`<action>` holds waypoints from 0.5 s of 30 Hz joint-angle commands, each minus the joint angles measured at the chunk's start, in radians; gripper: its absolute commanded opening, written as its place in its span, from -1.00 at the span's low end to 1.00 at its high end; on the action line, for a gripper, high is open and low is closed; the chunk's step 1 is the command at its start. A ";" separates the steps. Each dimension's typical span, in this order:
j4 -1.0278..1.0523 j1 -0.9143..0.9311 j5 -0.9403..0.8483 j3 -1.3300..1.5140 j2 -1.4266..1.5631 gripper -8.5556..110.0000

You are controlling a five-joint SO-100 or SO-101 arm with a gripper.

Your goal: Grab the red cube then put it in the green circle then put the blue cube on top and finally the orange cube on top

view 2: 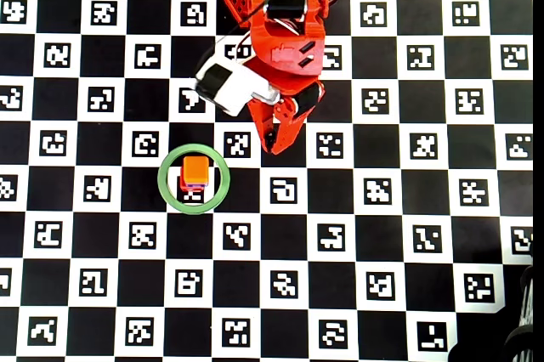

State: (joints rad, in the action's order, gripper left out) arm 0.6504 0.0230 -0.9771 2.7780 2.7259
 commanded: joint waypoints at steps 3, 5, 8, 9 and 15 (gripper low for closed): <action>-0.054 -0.011 -0.104 0.089 0.132 -0.95; -0.054 -0.011 -0.144 0.140 0.173 -0.95; -0.054 -0.005 -0.190 0.219 0.232 -0.95; -0.054 -0.003 -0.199 0.244 0.247 -0.95; -0.055 0.015 -0.252 0.367 0.348 -0.95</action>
State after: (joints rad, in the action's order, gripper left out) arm 0.6228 0.0230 -1.2026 3.1140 3.0081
